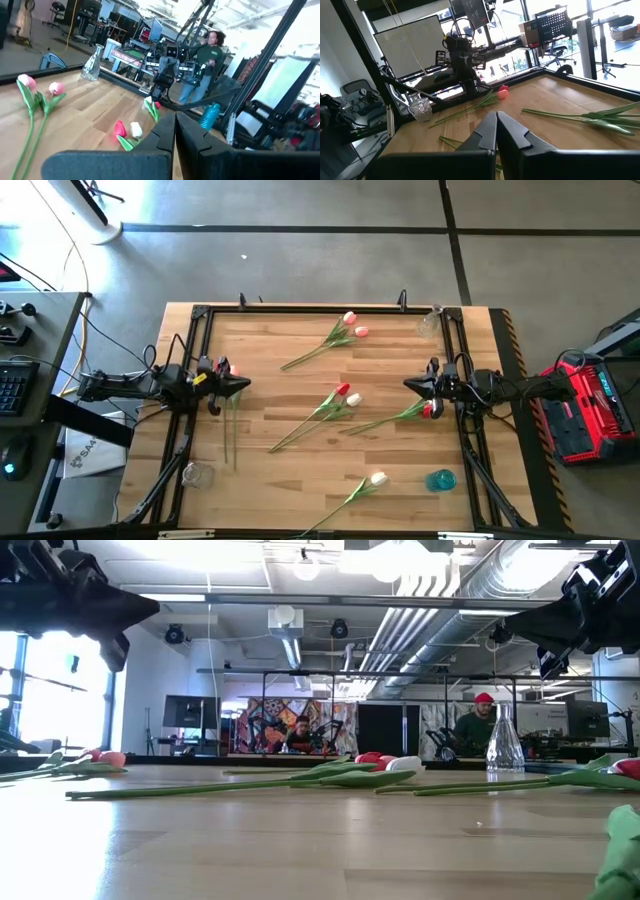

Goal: Sort flowers into vase by color
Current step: Put the right red flower into the top transparent vase

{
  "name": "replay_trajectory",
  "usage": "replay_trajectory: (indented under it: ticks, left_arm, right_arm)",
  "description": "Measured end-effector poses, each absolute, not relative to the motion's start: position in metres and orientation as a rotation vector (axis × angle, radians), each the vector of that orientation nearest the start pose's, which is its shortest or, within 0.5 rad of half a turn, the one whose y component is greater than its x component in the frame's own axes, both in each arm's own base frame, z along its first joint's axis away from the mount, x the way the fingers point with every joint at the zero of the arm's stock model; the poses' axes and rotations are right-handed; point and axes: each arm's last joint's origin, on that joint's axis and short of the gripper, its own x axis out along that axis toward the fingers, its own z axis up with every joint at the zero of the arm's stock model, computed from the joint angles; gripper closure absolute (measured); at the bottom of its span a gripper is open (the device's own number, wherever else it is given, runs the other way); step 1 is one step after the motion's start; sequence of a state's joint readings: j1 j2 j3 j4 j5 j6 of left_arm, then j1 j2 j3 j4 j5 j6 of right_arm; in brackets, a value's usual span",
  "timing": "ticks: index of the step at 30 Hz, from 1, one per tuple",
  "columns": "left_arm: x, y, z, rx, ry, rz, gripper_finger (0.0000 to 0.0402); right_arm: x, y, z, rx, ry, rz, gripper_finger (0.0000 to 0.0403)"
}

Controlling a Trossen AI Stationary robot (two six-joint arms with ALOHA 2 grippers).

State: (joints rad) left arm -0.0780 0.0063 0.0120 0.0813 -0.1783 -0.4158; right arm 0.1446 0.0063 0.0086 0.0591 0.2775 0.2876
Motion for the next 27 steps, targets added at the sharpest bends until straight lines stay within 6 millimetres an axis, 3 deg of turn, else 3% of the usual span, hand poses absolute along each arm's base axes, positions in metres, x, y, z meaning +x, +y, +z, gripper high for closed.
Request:
replay_trajectory:
  ticks: [10,19,22,27]
  left_arm:
    - [0.097,0.0,0.174,-0.486,-0.121,0.164,0.0401]
    - [0.103,0.001,0.167,-0.644,-0.067,0.226,0.0402]
    - [0.107,0.001,0.168,-0.645,-0.068,0.248,0.0402]
    - [0.115,0.001,0.171,-0.621,-0.098,0.254,0.0402]
  right_arm:
    - [0.096,0.006,0.172,0.3,-0.079,-0.123,0.0403]
    - [0.096,0.005,0.174,0.308,-0.112,-0.149,0.0403]
    - [0.095,0.003,0.178,0.419,-0.175,-0.217,0.0403]
    - [0.093,-0.003,0.178,0.766,-0.279,-0.38,0.0403]
